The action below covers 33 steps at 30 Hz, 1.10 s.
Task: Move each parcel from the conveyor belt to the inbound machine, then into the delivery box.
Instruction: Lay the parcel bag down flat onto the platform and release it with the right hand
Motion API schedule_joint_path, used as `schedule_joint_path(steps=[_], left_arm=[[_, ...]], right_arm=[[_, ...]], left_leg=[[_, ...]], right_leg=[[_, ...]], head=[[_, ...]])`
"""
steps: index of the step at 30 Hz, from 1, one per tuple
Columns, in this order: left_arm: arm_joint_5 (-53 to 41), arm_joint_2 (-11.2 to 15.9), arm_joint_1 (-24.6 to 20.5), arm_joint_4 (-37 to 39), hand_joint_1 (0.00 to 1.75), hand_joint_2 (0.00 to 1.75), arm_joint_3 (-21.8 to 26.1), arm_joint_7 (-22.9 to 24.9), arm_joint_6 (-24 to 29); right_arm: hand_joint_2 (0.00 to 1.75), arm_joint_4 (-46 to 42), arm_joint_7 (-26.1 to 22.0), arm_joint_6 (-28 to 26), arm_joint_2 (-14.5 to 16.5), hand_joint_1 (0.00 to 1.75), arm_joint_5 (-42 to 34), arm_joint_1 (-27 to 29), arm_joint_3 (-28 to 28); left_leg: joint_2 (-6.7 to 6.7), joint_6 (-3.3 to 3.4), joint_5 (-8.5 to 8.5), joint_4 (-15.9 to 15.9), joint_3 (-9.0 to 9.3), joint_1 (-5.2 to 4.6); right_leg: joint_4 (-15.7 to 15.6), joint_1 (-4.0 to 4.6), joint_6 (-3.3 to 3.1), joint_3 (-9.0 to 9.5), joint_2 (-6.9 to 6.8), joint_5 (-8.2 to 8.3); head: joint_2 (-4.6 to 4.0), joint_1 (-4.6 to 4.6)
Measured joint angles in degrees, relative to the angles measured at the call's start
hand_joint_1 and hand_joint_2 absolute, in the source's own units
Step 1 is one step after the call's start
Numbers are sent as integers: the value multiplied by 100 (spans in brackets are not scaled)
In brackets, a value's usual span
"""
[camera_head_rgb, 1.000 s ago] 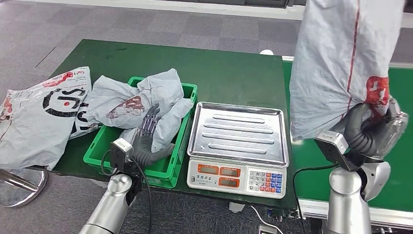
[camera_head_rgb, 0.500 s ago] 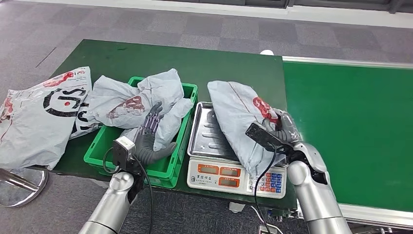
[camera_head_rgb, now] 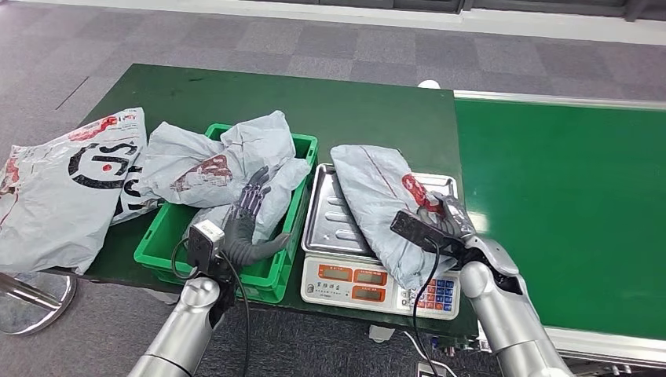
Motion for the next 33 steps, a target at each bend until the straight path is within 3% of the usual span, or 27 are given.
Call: schedule_joint_path(steps=[1, 5, 7, 11, 20, 33], left_arm=[[0, -1, 0, 6, 0, 175, -3, 0, 0], [0, -1, -2, 19, 0, 175, -14, 0, 0], [1, -1, -2, 20, 0, 175, -16, 0, 1], [2, -2, -2, 22, 0, 175, -31, 0, 2], [26, 0, -2, 23, 0, 175, -59, 0, -4], [121, 0, -2, 43, 0, 175, -136, 0, -90]], right_arm=[[175, 11, -5, -1, -6, 175, -4, -2, 15], [175, 39, -13, -7, -26, 47, -17, -8, 57], [175, 42, -19, -28, -29, 47, -34, -9, 61], [175, 42, -38, -76, -29, 0, -67, -8, 65], [175, -210, -630, -32, -103, 0, -376, 151, 210], [175, -579, -1388, 602, -524, 0, -798, 364, 778]], left_leg=[[0, 0, 0, 0, 1, 0], [1, 0, 0, 0, 3, 0], [2, 0, 0, 0, 3, 0], [2, 0, 0, 0, 3, 0], [2, 0, 0, 0, 3, 0], [2, -2, -3, 1, 3, 0]], right_leg=[[0, 0, 0, 0, 1, 0], [0, 0, 0, 2, 3, 1], [0, 0, 0, 2, 3, 1], [0, 0, 0, 2, 4, 1], [0, 0, 0, 1, 4, 1], [-1, 0, 0, 1, 5, 1]], head=[[0, 0], [1, 0], [0, 0], [0, 0], [0, 0], [0, 0]])
